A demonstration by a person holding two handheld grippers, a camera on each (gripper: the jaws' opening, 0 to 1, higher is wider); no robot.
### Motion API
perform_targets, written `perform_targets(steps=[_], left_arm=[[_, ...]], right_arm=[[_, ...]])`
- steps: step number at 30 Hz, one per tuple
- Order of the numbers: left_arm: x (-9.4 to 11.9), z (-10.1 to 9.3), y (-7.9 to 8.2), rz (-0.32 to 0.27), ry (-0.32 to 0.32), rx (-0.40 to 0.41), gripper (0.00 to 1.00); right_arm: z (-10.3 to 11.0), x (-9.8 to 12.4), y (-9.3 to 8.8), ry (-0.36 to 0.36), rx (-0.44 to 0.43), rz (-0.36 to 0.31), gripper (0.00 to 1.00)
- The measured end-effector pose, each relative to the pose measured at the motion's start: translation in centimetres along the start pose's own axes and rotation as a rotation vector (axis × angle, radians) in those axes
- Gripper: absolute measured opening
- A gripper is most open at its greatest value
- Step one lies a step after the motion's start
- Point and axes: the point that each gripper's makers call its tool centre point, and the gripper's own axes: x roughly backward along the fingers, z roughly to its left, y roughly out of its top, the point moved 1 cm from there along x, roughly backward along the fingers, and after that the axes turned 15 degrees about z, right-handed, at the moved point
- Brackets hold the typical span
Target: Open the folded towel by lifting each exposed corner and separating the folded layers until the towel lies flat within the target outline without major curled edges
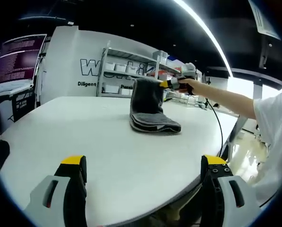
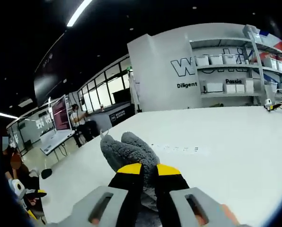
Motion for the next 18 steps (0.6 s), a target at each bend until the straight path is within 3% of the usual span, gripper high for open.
perform_targets(steps=[9, 18], left_arm=[[0.2, 0.2, -0.2, -0.002, -0.005, 0.004, 0.99], [-0.1, 0.0, 0.0, -0.001, -0.011, 0.0, 0.99]], right_arm=[[-4.8, 1.8, -0.8, -0.079, -0.113, -0.02, 0.05], [-8.0, 3.5, -2.2, -0.127, -0.212, -0.041, 0.05]])
